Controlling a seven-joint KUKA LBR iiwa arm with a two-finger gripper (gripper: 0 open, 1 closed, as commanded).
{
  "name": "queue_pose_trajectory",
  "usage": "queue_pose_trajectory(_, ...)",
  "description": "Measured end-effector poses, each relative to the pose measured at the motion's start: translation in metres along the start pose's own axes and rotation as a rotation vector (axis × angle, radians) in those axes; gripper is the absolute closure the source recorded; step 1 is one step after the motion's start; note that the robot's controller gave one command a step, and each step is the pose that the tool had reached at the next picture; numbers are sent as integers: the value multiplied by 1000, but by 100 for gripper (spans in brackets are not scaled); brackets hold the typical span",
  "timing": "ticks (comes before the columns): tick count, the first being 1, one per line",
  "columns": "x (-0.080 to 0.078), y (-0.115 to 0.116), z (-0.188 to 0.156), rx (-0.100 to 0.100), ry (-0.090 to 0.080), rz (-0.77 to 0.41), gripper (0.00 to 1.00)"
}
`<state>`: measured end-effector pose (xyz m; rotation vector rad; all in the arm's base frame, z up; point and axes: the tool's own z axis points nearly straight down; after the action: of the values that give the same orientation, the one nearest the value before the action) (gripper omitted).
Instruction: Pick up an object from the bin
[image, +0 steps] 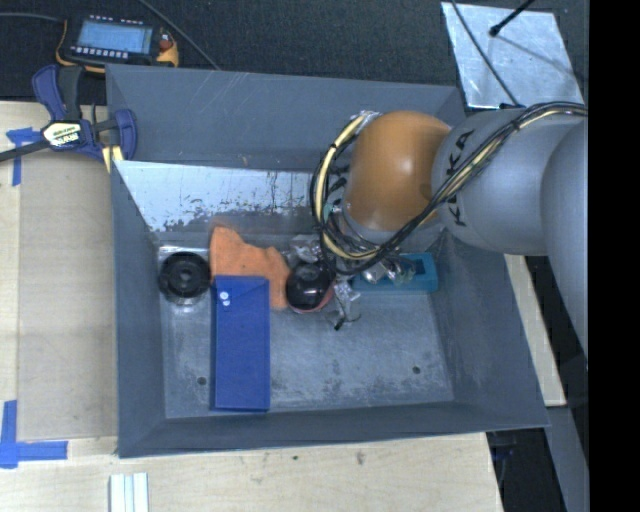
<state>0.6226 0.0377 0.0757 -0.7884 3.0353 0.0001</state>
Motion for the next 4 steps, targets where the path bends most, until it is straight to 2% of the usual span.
queue_pose_trajectory(1, -3, -1, -27, 2, -2, -116, 0)
queue_pose_trajectory(2, -20, 33, -4, 0, 6, -192, 0)
queue_pose_trajectory(3, -17, 16, 1, -3, -9, -433, 100)
queue_pose_trajectory(4, -16, 16, 2, -3, -7, -431, 100)
